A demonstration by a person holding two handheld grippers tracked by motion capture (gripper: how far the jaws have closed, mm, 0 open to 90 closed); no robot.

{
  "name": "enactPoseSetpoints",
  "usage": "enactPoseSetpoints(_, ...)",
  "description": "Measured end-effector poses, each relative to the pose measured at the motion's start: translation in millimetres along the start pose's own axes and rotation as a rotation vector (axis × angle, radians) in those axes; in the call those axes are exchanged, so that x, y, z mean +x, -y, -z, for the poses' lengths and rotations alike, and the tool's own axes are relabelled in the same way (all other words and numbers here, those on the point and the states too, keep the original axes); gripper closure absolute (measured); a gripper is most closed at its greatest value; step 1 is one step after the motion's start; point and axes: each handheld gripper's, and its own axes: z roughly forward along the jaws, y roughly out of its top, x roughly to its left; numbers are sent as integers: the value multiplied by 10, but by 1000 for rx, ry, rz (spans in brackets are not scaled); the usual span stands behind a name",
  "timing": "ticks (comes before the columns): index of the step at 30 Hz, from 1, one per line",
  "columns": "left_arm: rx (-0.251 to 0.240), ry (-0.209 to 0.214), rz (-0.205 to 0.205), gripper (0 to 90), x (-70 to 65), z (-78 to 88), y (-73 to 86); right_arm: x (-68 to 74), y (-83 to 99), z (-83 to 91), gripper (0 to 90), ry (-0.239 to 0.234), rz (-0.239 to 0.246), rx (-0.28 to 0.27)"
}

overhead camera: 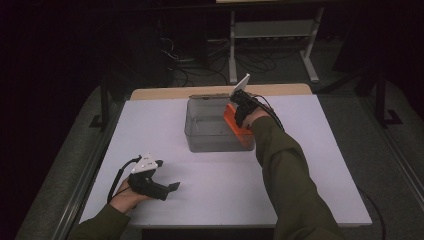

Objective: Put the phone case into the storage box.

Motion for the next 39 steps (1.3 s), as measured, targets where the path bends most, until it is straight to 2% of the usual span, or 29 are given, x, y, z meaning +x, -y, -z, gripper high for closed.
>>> enactPoseSetpoints(5, 0, 1, 0, 0, 1, 2, 3, 0, -23, -12, 784, 16, -35, 20)
enactPoseSetpoints(16, 1, -1, 0, 0, 2, 7, 6, -26, -46, -24, 784, 19, -98, 44)
enactPoseSetpoints(21, 1, -2, 2, 0, 2, 7, 7, -31, -50, -26, 784, 20, -111, 47)
enactPoseSetpoints(25, 3, 0, 2, 0, 2, 6, 7, -41, -53, -23, 784, 29, -145, 47)
enactPoseSetpoints(39, 7, 1, 0, 0, 5, 7, 7, -32, -61, -48, 772, 46, -187, 71)
